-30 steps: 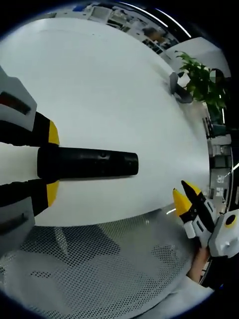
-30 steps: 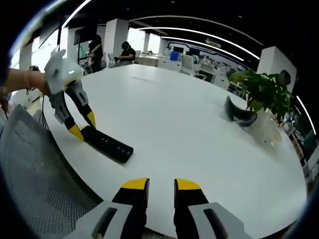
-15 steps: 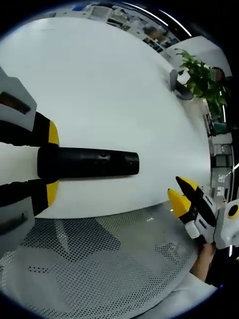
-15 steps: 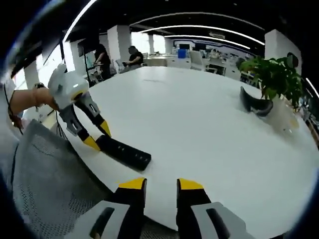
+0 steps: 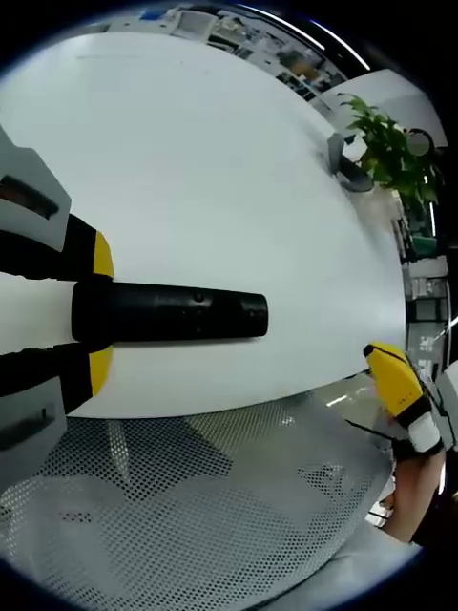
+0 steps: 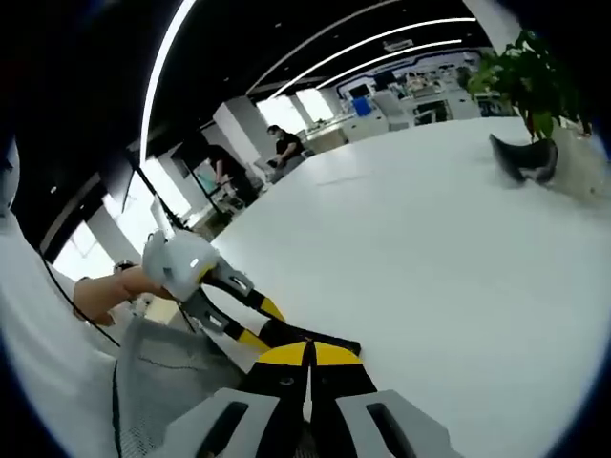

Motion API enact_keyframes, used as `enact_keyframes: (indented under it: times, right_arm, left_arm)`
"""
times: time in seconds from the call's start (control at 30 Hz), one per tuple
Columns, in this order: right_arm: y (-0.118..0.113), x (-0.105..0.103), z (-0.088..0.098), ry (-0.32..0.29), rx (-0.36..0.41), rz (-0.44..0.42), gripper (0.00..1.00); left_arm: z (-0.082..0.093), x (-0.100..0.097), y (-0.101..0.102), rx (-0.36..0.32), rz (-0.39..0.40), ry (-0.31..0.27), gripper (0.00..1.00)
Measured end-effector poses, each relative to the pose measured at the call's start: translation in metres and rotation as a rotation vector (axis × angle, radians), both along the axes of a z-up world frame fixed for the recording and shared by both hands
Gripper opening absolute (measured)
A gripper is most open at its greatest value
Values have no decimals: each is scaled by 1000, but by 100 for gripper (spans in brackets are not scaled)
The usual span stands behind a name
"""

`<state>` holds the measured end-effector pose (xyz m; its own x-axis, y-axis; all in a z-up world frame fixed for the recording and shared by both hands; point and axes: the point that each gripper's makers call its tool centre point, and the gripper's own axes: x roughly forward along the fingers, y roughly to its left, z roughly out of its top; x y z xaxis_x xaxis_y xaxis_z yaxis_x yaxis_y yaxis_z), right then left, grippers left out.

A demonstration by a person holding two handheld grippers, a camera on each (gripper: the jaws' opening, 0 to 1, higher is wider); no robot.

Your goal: Press the specified remote control buttons in sequence, fully releasing each button before pressing the next.

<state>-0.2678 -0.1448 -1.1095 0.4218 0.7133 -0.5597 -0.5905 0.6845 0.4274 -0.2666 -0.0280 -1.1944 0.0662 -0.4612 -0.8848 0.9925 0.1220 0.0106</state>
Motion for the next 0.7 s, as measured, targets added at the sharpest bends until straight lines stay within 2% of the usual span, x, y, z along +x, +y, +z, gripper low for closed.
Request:
enact_keyframes:
  times: [0.07,0.17,0.2,0.3,0.37,0.4,0.5,0.63,0.7]
  right_arm:
    - [5,1,-13,10,-62,67,0]
    - [9,4,-30,-7,-179,179,0]
    - [9,7,-38,-38,-250,228,0]
    - [11,8,-52,-98,-375,386,0]
    - [16,5,-59,-109,-408,482,0]
    - [11,1,-64,-70,-438,506,0]
    - [16,2,-68,-79,-439,548,0]
    - [15,3,-72,-72,-464,572,0]
    - [15,1,-72,-82,-484,624,0]
  left_arm:
    - [0,0,0,-3,-17,-4,25]
    - [0,0,0,-5,-29,-2,25]
    - [0,0,0,-7,-43,-4,25]
    - [0,-1,0,-10,-69,0,25]
    - [0,-1,0,-5,-92,0,25]
    - [0,-1,0,0,-98,1,25]
    - [-1,0,0,17,-125,2,25]
    - [-1,0,0,9,-117,8,25]
    - [-2,0,0,14,-110,8,25]
